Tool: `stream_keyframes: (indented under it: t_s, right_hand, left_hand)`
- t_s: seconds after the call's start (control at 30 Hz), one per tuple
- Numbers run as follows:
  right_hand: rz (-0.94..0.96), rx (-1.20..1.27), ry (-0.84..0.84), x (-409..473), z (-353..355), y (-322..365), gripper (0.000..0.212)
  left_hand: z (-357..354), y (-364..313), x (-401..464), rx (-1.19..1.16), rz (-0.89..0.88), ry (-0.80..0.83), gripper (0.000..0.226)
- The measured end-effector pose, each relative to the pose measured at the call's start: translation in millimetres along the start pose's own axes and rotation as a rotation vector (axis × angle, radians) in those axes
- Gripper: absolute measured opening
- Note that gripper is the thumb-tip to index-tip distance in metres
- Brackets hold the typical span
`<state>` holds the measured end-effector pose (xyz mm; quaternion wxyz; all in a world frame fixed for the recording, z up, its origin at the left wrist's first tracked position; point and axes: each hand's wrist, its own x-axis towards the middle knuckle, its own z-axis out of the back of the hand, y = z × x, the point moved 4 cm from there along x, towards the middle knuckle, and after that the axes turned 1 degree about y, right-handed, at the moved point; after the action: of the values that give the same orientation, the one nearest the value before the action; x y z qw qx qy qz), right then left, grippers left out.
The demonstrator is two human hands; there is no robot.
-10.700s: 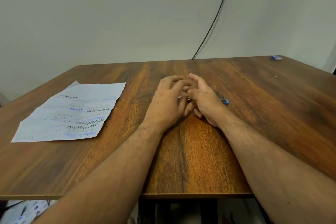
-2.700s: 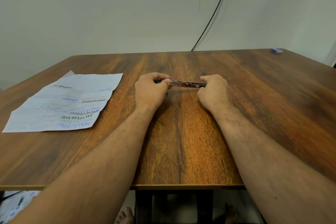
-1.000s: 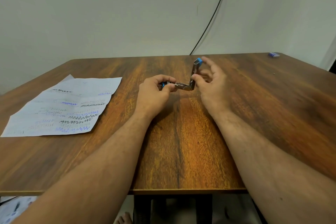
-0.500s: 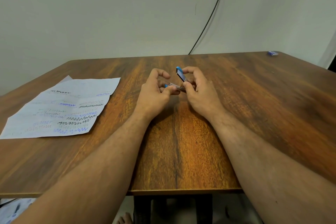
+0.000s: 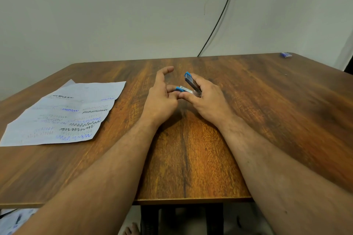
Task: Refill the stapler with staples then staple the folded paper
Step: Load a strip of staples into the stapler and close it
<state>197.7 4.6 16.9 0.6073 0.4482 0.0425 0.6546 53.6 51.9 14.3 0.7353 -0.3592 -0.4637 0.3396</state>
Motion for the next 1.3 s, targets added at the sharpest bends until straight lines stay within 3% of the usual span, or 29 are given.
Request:
stream_keyframes:
  t_s: [0.1, 0.2, 0.33, 0.5, 0.97, 1.3]
  right_hand:
    - [0.007, -0.004, -0.031, -0.3, 2.4, 2.4, 0.083]
    - [0.053, -0.066, -0.079, -3.3, 6.9, 7.8, 0.073]
    - [0.114, -0.134, -0.077, -6.5, 7.6, 14.7, 0.053]
    - [0.128, -0.109, -0.049, -7.3, 4.8, 19.5, 0.045]
    - [0.197, -0.267, 0.047, -11.1, 0.2, 29.9, 0.039]
    - [0.031, -0.162, 0.052, -5.1, -4.4, 9.9, 0.049]
  left_hand:
    - [-1.5, -3.9, -2.1, 0.099, -0.035, 0.019, 0.081]
    - [-2.0, -7.3, -3.8, 0.182, -0.045, 0.015, 0.085]
    - [3.2, -7.3, -1.7, 0.214, -0.017, -0.101, 0.07]
    - [3.7, -7.0, 0.4, 0.255, -0.036, -0.139, 0.052]
    - [2.7, -9.2, -1.0, 0.359, -0.058, -0.111, 0.045]
    - [5.0, -3.8, 2.2, 0.321, -0.001, -0.194, 0.049]
